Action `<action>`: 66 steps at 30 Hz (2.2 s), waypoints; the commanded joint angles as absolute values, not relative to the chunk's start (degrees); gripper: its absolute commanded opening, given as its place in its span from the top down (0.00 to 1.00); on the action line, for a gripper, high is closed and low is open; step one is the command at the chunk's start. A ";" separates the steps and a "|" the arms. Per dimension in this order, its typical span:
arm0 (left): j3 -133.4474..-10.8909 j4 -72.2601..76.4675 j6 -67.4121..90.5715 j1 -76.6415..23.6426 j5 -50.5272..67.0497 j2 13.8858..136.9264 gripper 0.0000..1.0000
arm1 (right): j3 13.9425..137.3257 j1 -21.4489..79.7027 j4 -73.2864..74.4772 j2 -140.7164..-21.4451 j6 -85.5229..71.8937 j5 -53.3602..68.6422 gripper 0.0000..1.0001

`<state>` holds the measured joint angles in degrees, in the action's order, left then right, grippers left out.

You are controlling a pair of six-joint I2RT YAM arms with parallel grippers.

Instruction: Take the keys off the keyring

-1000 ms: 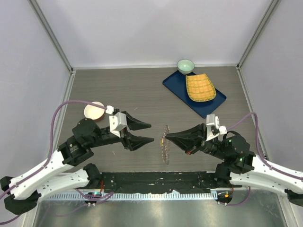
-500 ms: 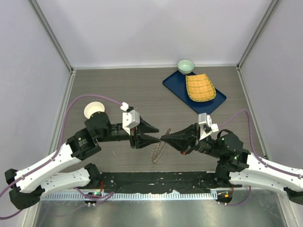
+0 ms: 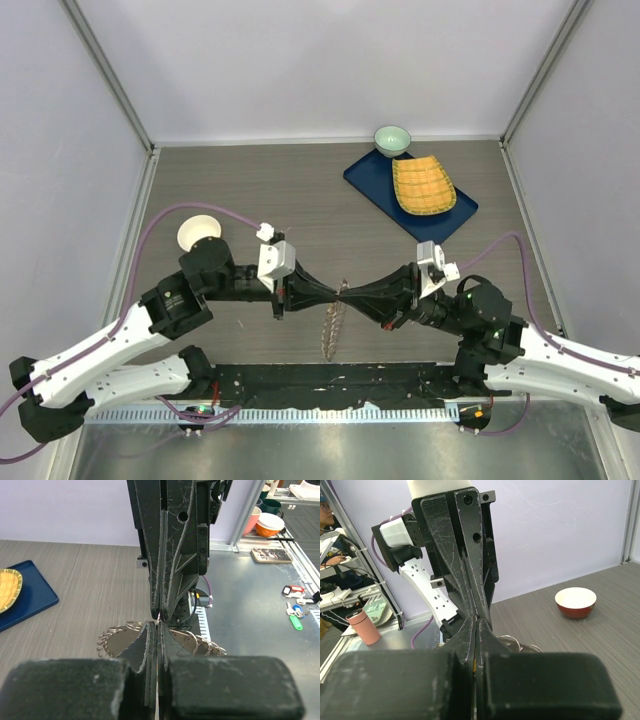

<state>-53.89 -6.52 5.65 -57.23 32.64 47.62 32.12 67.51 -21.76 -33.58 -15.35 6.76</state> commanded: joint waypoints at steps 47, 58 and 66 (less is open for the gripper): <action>-79.72 -66.70 -15.82 -56.87 16.00 64.16 1.00 | 50.72 57.58 15.82 -46.49 2.99 12.47 0.47; -81.65 -69.61 -15.29 -55.99 17.66 69.61 1.00 | 34.47 45.88 -16.48 -46.23 -5.43 33.39 0.53; -83.93 -70.31 -15.91 -55.99 19.42 72.16 1.00 | 18.47 45.88 -58.21 -50.52 -19.76 37.88 0.59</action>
